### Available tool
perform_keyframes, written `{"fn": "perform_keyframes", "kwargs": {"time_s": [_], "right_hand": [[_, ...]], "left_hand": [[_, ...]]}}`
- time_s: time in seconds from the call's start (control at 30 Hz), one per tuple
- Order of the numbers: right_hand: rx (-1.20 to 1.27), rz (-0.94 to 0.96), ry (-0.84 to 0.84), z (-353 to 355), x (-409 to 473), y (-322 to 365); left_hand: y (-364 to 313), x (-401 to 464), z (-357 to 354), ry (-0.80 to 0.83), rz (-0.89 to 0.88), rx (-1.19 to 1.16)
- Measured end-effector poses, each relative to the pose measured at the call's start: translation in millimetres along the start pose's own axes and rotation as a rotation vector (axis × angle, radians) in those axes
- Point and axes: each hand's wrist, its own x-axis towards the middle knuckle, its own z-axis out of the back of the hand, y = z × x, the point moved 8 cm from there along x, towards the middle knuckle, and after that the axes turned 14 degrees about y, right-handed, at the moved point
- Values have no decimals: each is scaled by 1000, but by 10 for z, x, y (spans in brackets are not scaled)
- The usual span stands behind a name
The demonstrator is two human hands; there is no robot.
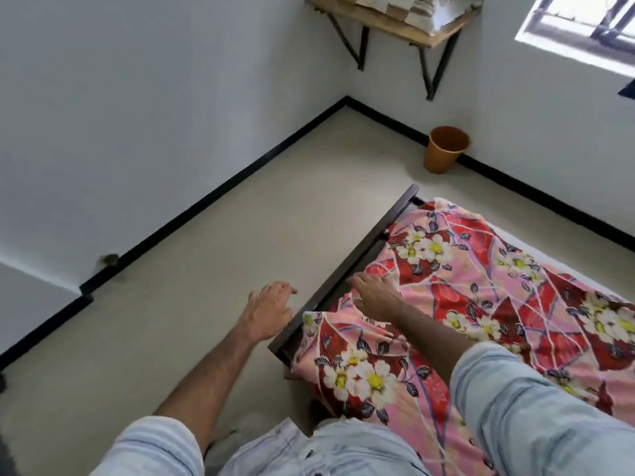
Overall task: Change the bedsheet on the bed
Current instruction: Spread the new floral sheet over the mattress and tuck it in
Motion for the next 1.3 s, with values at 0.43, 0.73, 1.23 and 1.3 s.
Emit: {"fn": "perform_keyframes", "kwargs": {"time_s": [0.43,0.73,1.23,1.3], "right_hand": [[364,-527,-178,807,1193,-265],[508,-737,-251,1417,1579,69],[746,-1069,-245,1404,1766,-1004],[801,-1087,-272,1430,1898,-1416]], "left_hand": [[663,2117,1241,177,-549,220],[1022,2928,1963,333,-784,288],[-364,4300,2763,386,-1064,559],[-648,4669,2797,401,-1080,609]]}}
